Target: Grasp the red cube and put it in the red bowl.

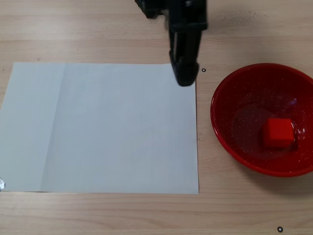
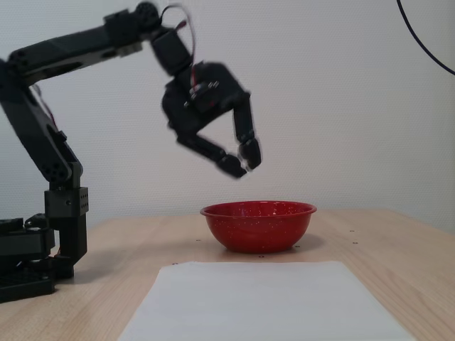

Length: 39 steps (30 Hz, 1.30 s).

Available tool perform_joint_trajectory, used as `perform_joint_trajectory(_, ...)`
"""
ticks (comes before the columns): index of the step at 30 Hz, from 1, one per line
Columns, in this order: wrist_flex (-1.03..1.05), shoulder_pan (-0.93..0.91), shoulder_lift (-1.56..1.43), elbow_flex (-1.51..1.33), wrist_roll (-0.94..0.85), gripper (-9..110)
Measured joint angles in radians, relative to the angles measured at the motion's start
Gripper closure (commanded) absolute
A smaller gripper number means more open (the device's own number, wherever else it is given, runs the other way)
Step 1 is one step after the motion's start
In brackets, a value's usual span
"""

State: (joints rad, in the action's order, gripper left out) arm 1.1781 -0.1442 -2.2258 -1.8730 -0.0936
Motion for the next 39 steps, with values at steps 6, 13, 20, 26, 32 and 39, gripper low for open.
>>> perform_joint_trajectory(6,-0.080,0.031,-0.288,-0.324,0.014,101)
perform_joint_trajectory(13,-0.173,0.077,-0.483,-0.592,0.014,101)
perform_joint_trajectory(20,-0.321,0.075,-0.676,-0.834,0.012,101)
perform_joint_trajectory(26,-0.382,0.078,-0.811,-0.999,0.012,101)
perform_joint_trajectory(32,-0.445,0.078,-0.914,-1.137,0.012,101)
perform_joint_trajectory(39,-0.446,0.080,-1.006,-1.221,0.014,101)
